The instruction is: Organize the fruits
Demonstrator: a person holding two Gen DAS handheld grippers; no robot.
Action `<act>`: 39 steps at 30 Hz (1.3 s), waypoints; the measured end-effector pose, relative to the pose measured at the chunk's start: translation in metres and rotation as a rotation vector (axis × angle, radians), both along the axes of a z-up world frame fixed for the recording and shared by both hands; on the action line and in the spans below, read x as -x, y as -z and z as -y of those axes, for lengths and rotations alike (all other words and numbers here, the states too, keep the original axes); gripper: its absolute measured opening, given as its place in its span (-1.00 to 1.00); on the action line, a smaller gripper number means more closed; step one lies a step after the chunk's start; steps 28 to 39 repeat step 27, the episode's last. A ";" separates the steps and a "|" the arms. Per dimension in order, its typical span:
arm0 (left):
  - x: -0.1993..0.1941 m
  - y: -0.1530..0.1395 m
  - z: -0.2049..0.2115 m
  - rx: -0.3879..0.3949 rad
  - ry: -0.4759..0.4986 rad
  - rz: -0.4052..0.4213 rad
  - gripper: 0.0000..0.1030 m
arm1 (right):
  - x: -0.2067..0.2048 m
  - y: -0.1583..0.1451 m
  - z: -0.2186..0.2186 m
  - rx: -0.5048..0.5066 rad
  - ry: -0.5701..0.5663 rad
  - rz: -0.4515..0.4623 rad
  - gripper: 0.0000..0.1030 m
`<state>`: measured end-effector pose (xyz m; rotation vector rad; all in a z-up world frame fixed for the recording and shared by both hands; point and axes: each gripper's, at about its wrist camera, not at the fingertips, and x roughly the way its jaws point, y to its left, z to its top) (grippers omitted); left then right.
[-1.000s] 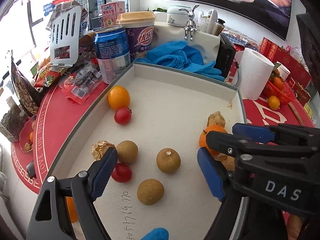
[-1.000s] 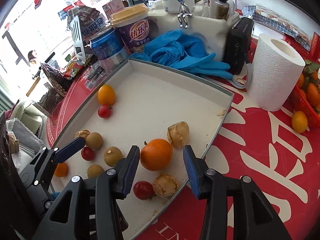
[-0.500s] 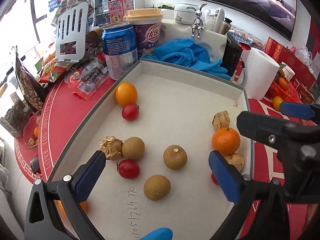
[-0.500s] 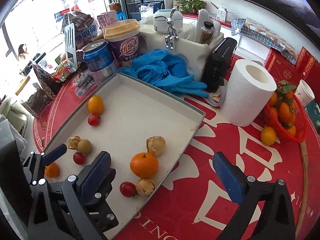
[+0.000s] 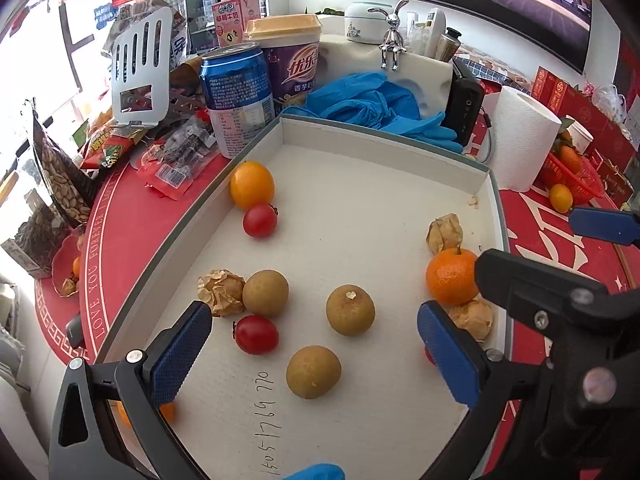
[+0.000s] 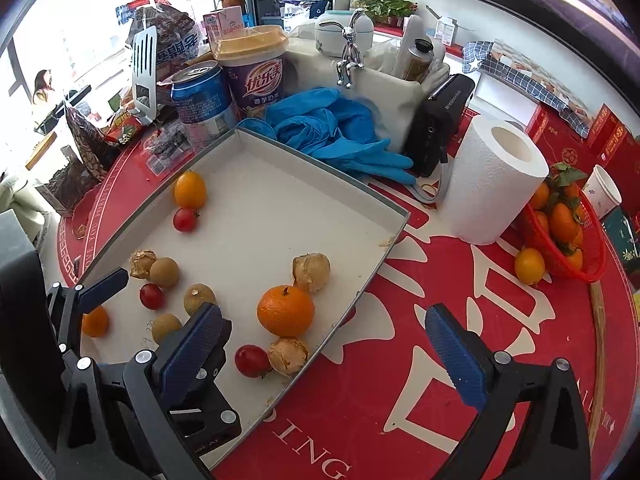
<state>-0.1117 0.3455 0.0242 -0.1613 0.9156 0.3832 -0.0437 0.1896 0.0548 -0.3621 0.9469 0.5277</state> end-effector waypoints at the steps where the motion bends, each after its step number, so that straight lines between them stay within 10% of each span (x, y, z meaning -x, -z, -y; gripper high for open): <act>1: 0.000 0.001 0.000 -0.001 -0.002 0.000 0.99 | 0.000 0.000 0.000 0.002 0.000 0.000 0.99; 39: 0.002 -0.004 0.003 -0.034 -0.023 0.031 0.99 | 0.003 0.009 0.004 0.006 0.003 -0.015 0.99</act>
